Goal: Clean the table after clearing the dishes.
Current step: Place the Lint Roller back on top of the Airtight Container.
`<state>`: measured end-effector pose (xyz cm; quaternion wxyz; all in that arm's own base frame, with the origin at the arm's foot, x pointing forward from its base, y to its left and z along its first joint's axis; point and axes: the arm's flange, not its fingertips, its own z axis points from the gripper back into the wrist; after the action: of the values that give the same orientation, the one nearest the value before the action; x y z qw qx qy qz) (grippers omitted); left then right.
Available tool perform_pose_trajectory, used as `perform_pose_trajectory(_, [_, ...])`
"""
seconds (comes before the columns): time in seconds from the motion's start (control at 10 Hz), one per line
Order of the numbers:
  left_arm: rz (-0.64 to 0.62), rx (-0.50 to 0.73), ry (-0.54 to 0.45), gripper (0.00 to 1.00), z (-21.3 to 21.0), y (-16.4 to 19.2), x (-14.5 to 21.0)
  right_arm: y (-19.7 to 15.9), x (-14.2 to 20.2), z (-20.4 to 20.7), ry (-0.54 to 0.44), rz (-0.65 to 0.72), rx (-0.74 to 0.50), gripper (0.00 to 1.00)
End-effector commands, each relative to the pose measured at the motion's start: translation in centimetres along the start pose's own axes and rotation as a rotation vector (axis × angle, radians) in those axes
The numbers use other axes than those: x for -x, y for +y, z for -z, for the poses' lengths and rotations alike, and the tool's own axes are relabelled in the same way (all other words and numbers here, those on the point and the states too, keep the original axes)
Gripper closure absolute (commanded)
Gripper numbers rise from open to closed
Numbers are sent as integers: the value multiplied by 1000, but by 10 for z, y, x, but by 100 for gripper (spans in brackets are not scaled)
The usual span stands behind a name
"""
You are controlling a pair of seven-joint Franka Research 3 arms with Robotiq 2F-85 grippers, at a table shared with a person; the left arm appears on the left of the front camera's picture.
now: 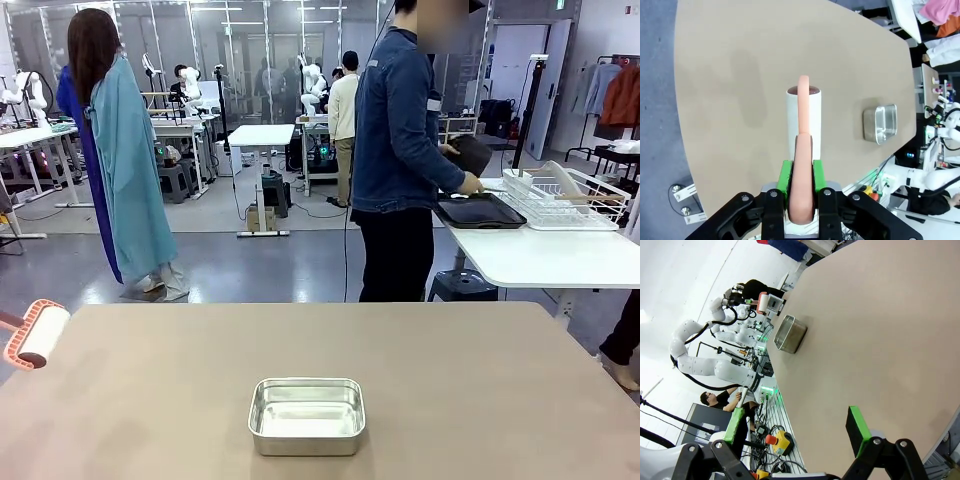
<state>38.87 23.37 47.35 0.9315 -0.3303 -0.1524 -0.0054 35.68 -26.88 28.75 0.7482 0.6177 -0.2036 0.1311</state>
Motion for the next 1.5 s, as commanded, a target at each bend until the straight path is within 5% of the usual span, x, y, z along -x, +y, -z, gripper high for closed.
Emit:
perform_pose_trajectory(0.0, [17, -3, 0, 79, -13, -3, -3, 3, 0, 1, 12, 4, 13, 0])
perform_pose_trajectory(0.4, [7, -7, -8, 79, -6, -1, -5, 3, 0, 1, 12, 4, 13, 0])
perform_pose_trajectory(0.5, [158, -66, -38, 79, -12, -20, -25, 3, 0, 1, 12, 4, 13, 0])
perform_pose_trajectory(0.7, [590, -315, 93, 79, -28, -111, -113, 3, 0, 1, 12, 4, 13, 0])
perform_pose_trajectory(0.9, [863, -354, 184, 79, -18, -218, -174, 3, 0, 1, 12, 4, 13, 0])
perform_pose_trajectory(1.1, [1188, -356, 297, 79, 17, -333, -183, 3, 0, 1, 12, 4, 13, 0])
perform_pose_trajectory(1.4, [1594, -170, 470, 79, 87, -431, -144, 3, 0, 1, 12, 4, 13, 0])
